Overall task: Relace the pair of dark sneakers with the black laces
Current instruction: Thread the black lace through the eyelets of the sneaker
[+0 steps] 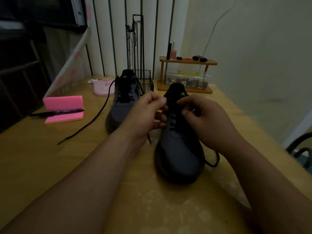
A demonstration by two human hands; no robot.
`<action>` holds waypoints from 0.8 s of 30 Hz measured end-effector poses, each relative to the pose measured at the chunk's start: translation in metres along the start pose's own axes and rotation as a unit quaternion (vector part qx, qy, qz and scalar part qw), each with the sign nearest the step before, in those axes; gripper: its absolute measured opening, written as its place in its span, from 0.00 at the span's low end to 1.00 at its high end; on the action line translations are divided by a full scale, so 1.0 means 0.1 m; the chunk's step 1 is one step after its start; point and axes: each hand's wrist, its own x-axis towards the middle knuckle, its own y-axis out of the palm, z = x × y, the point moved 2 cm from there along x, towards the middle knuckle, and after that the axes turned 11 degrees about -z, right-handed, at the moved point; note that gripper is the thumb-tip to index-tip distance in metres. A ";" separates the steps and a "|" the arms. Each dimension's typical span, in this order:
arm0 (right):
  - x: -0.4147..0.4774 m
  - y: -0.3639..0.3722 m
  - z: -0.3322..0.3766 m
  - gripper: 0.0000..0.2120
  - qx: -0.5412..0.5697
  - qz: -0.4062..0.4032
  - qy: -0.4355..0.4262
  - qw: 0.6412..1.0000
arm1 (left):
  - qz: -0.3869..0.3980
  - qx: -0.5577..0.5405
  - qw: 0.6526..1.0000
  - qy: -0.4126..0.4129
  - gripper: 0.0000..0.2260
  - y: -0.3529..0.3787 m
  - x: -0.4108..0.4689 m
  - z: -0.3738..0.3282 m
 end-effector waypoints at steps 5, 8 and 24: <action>0.03 -0.12 -0.05 0.11 0.117 -0.010 0.071 0.991 | -0.031 -0.261 0.961 -0.086 0.07 -0.06 0.03 -0.11; 0.04 -0.19 -0.08 0.12 0.276 -0.012 0.146 0.950 | -0.056 -0.010 0.998 -0.004 0.08 -0.16 0.03 -0.17; 0.04 -0.11 -0.16 0.13 0.366 -0.021 0.205 0.907 | -0.085 -0.136 0.987 -0.004 0.07 -0.25 0.05 -0.25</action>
